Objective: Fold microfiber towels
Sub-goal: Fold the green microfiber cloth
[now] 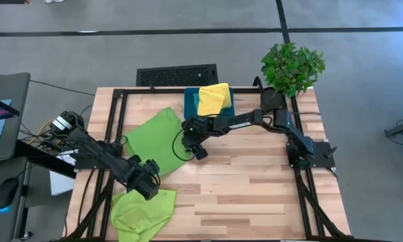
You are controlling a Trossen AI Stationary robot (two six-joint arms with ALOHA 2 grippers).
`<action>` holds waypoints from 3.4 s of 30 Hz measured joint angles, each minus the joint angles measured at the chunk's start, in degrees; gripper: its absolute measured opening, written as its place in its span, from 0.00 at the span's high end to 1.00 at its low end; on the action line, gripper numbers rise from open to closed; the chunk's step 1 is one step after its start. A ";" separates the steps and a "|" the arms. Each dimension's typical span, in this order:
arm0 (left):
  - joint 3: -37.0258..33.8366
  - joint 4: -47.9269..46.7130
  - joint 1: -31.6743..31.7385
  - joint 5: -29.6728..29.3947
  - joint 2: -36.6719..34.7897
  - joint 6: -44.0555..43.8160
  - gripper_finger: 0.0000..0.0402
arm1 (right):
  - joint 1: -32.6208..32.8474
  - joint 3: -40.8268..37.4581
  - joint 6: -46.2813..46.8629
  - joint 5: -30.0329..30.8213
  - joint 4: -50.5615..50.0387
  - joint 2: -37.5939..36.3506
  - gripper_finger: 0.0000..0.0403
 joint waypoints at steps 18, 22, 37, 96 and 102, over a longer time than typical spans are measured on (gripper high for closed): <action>0.00 0.38 0.00 0.04 0.00 -0.57 1.00 | 0.04 -0.07 0.23 0.47 -2.49 -3.84 0.84; 0.00 0.38 0.00 0.04 0.00 -0.57 1.00 | -0.02 -0.07 0.23 0.50 -2.43 -3.84 0.84; 0.00 0.47 0.00 0.07 0.00 -0.57 1.00 | 0.90 -0.07 1.35 0.28 -5.81 -3.93 0.83; -3.52 -14.13 1.16 -0.78 0.09 -34.11 1.00 | -1.92 11.19 6.87 3.72 -10.99 -3.99 0.98; -3.52 -1.91 3.79 -3.66 0.11 -20.80 1.00 | -0.62 11.13 6.40 3.44 -19.24 -3.97 0.99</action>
